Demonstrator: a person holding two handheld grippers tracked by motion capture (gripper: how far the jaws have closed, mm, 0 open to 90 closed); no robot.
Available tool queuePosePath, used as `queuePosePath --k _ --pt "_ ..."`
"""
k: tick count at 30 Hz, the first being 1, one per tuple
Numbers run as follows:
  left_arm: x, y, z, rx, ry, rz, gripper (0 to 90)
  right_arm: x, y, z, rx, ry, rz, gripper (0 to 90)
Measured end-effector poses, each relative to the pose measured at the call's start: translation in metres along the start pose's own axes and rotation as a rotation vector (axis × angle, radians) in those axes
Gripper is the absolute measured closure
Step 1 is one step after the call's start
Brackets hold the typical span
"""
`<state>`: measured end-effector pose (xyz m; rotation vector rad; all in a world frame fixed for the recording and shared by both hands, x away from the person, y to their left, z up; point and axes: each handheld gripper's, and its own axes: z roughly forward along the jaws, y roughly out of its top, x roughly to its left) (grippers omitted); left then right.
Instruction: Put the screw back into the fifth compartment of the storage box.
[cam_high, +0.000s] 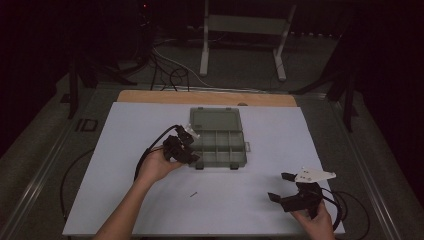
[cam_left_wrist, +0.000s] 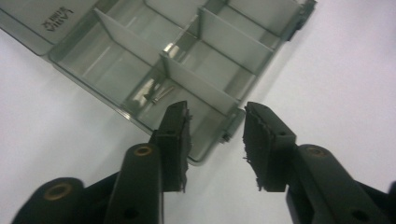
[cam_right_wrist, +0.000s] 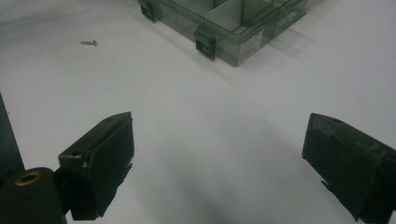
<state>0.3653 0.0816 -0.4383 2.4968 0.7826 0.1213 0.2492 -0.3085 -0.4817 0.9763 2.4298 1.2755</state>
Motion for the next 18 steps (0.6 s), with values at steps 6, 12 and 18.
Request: queuePosePath --k 6,12,18 --pt "-0.012 -0.009 -0.004 -0.009 -0.003 0.022 51.0 0.0 0.0 0.0 -0.001 0.001 0.001 8.9" --pt "-0.02 -0.019 -0.004 -0.017 -0.009 0.02 44.8 0.0 0.0 0.0 -0.002 0.002 0.0 8.9" --pt "-0.027 -0.03 -0.004 -0.026 -0.01 0.015 41.5 0.0 0.0 0.0 -0.001 -0.002 -0.002 8.9"
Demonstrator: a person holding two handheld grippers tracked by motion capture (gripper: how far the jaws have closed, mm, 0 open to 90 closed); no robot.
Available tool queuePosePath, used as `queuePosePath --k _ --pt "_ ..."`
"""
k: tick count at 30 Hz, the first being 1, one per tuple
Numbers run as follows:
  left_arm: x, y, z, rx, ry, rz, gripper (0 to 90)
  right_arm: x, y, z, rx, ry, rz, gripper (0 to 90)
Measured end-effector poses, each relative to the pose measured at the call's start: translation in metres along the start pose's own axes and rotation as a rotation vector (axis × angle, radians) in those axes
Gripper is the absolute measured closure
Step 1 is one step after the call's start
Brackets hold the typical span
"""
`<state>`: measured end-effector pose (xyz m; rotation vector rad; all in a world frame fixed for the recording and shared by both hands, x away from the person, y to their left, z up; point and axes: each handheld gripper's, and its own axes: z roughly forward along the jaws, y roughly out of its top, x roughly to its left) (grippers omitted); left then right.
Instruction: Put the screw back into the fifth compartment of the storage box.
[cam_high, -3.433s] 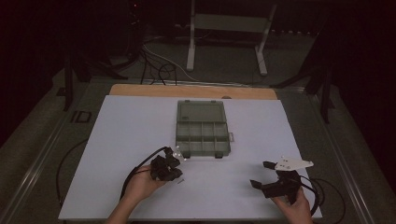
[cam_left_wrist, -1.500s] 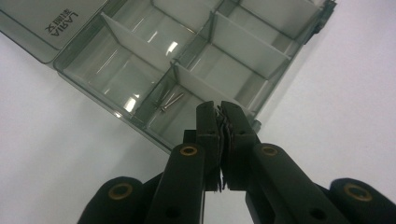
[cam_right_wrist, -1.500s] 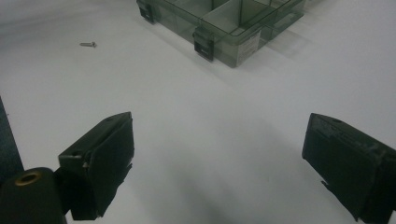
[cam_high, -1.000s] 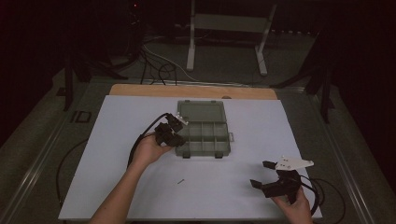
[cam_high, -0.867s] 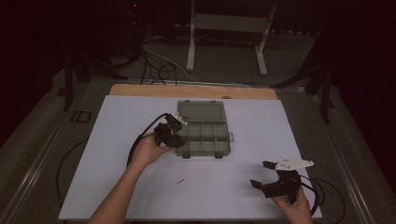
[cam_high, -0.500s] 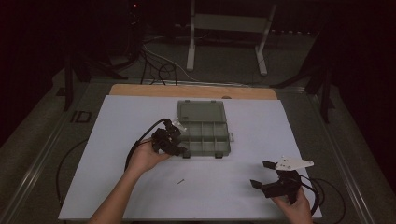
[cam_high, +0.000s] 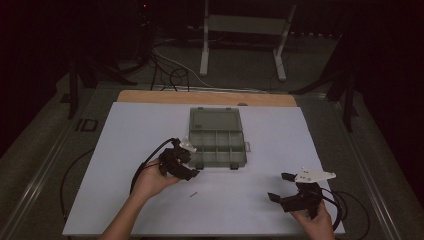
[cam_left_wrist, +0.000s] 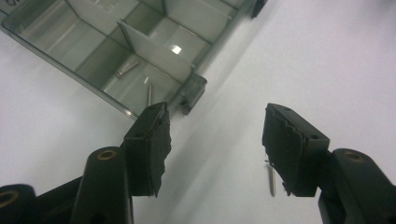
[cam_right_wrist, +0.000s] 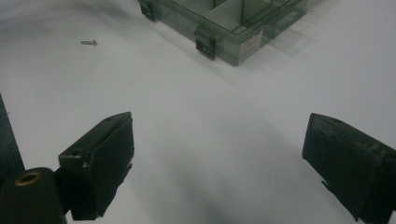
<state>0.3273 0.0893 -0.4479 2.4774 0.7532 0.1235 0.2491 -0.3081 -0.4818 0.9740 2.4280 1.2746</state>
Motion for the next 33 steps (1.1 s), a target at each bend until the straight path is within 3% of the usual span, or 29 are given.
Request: queuePosePath --k 33 --pt "-0.031 -0.029 0.017 0.032 -0.016 0.019 44.2 0.002 0.0 0.001 0.007 0.003 0.001 8.9"
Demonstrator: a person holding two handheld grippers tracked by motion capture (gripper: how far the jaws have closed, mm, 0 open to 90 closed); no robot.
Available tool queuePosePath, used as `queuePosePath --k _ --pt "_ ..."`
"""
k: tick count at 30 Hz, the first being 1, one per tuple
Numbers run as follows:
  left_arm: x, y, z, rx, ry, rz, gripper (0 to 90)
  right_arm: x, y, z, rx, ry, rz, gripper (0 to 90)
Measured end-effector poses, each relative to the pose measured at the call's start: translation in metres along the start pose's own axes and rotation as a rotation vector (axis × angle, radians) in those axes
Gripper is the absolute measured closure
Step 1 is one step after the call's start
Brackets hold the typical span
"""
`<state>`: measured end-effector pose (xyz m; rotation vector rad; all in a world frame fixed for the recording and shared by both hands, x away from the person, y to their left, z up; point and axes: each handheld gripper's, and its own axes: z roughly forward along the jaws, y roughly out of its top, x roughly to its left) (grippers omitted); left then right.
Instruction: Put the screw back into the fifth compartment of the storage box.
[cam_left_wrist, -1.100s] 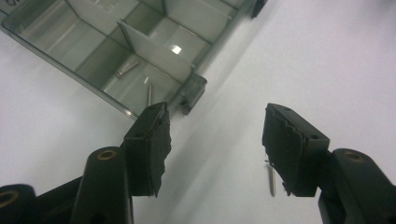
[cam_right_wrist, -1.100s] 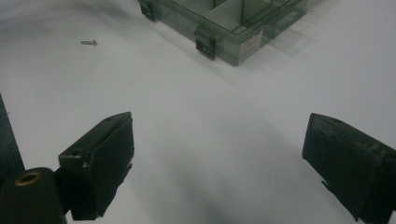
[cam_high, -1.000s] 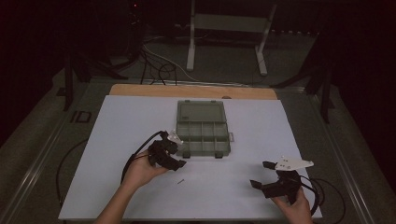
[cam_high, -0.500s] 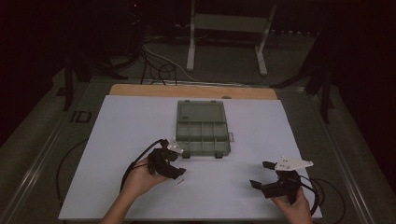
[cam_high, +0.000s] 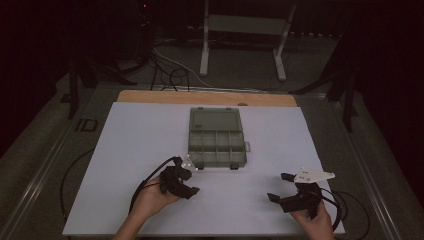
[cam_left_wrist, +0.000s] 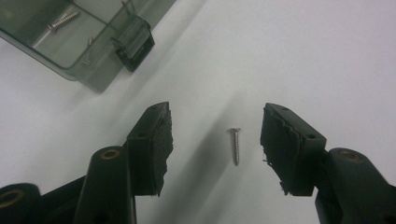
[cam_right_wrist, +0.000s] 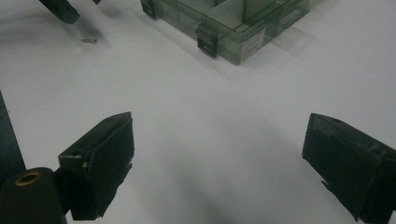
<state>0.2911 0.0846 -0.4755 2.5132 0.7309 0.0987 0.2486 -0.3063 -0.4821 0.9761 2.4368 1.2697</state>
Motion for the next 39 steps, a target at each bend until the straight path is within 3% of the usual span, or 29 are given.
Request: queuePosePath --k 12,39 --pt "-0.006 -0.003 0.009 0.018 -0.011 0.003 48.1 0.0 0.0 0.0 0.001 0.001 -0.001 8.9" --pt "-0.011 -0.007 0.018 0.049 -0.021 0.024 66.2 0.0 0.0 0.0 0.009 0.006 -0.005 8.9"
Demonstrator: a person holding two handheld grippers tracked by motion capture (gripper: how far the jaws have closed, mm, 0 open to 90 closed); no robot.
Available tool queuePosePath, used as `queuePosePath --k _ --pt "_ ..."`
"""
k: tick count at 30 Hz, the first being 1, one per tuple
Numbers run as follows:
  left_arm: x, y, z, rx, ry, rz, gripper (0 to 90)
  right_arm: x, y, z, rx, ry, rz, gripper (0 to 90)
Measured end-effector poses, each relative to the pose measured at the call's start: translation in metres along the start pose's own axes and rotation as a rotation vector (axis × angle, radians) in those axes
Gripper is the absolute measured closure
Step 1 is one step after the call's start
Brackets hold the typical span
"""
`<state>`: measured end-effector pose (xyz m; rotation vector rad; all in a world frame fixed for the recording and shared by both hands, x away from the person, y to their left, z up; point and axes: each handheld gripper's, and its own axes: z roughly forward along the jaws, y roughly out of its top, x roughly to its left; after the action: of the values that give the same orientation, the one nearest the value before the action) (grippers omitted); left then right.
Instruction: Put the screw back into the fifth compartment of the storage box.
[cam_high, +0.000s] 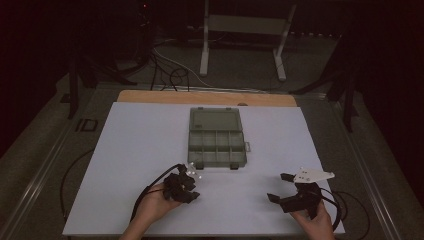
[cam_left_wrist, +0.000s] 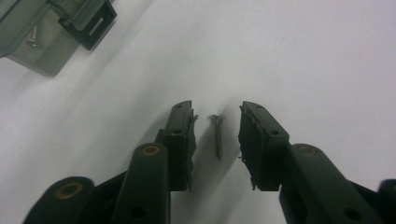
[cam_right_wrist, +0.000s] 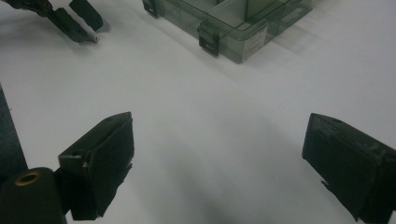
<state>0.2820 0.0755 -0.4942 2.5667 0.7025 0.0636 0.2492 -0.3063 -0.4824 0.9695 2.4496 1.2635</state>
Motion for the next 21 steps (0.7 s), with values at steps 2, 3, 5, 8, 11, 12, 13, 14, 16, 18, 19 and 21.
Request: queuePosePath --k 2,3,5,8,11,12,13,14,16,18,19,21 --pt "-0.0002 -0.0002 0.0009 0.002 -0.002 0.0 68.3 0.0001 0.0 -0.0001 0.002 0.002 0.003 8.9" --pt "-0.0004 -0.0003 0.0013 0.003 -0.002 0.002 69.4 0.0002 0.0 -0.0002 0.002 0.002 0.002 8.9" --pt "-0.0008 -0.0001 0.0016 0.006 -0.001 0.001 70.0 -0.0001 -0.0001 -0.0003 0.001 0.001 -0.004 8.9" --pt "-0.0013 0.0001 0.0021 0.007 -0.002 0.0 72.1 -0.0001 -0.0001 -0.0002 0.001 0.001 -0.004 8.9" --pt "-0.0007 0.0005 0.0021 0.012 0.001 0.003 74.6 0.0003 0.0001 -0.0004 0.004 0.006 0.001 8.9" --pt "-0.0005 0.0006 0.0021 0.013 0.001 0.003 74.8 0.0003 0.0 -0.0004 0.003 0.006 0.002 8.9" --pt "-0.0005 0.0007 0.0022 0.014 0.002 0.005 75.8 0.0006 0.0001 -0.0007 0.004 0.006 0.005 8.9" --pt "-0.0005 0.0008 0.0024 0.015 0.003 0.006 76.2 0.0002 0.0 -0.0009 0.004 0.004 0.004 8.9" --pt "-0.0006 0.0009 0.0024 0.015 0.005 0.007 76.6 -0.0002 0.0 -0.0007 0.003 0.004 0.002 8.9" --pt "-0.0006 0.001 0.0022 0.02 0.009 0.014 78.1 -0.0002 0.0 -0.0005 0.004 0.005 0.001 8.9" --pt "-0.0008 0.001 0.0023 0.02 0.011 0.015 78.3 0.0001 0.0002 -0.0006 0.007 0.007 0.002 8.9" --pt "-0.0011 0.0009 0.0023 0.019 0.013 0.015 79.4 -0.0001 0.0 -0.0005 0.004 0.005 0.0 8.9"
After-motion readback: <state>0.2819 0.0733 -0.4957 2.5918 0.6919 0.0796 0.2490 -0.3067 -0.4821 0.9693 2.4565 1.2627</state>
